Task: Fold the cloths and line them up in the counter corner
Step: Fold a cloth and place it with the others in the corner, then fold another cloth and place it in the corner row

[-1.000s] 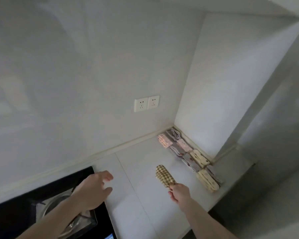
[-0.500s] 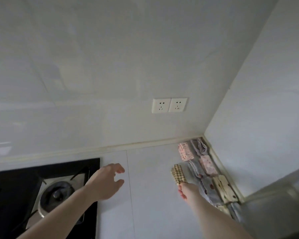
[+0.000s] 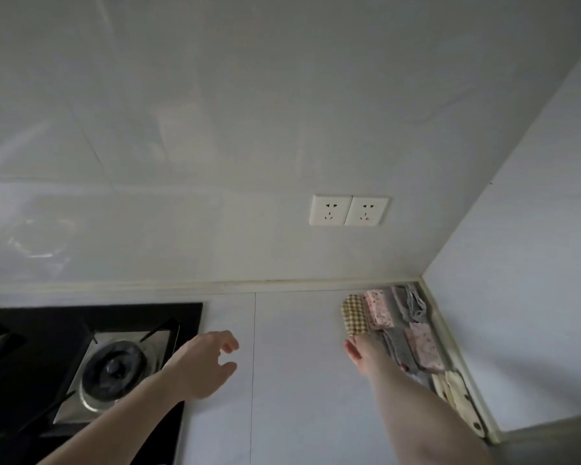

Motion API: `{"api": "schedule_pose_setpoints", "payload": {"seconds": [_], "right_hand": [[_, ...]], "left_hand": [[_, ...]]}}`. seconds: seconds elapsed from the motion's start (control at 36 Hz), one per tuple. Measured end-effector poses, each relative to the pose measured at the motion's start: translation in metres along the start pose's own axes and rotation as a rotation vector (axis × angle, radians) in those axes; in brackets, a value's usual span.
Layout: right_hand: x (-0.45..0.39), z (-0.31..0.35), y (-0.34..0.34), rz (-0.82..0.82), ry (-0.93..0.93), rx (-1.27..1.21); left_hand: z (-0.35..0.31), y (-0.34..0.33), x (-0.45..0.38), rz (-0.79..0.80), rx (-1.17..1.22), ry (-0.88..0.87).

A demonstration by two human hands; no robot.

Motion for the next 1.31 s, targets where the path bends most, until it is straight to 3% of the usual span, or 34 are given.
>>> {"api": "schedule_pose_setpoints", "payload": {"seconds": [0.14,0.25,0.33,0.39,0.53,0.69,0.86,1.08,1.31], "right_hand": [[-0.012,-0.012,0.004,0.03,0.032,0.207],[0.008,-0.039,0.013,0.069,0.004,0.622],[0.04,-0.032,0.017,0.073,0.192,1.15],[0.06,-0.04,0.007,0.138,0.276,1.347],[0.116,-0.093,-0.049,0.367,0.316,1.357],[0.219,-0.172,-0.155,0.669,0.525,1.461],[0.346,-0.26,-0.234,0.922,0.603,1.387],[0.515,-0.357,-0.302,1.131,0.743,1.364],[0.619,-0.427,-0.345,1.289,0.755,1.412]], "left_hand": [[0.002,-0.007,0.005,-0.004,0.033,0.015],[0.004,-0.011,0.014,0.01,0.062,0.012],[0.009,-0.009,0.023,0.011,0.07,0.013],[0.025,-0.007,0.04,0.001,0.065,0.044],[0.089,0.001,0.103,-0.059,0.108,0.133],[0.181,0.021,0.197,-0.145,0.165,0.263],[0.287,0.04,0.309,-0.264,0.191,0.383],[0.39,0.073,0.442,-0.436,0.25,0.46],[0.459,0.107,0.521,-0.565,0.286,0.498]]}}
Point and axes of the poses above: each hand's wrist, its own x-axis away from the middle knuckle, its own y-axis out of the back of the hand, z = x × y, the point moved 10 cm from there along -x, towards the middle knuckle, and after that the axes turned 2 degrees about x, right-handed, at the moved point
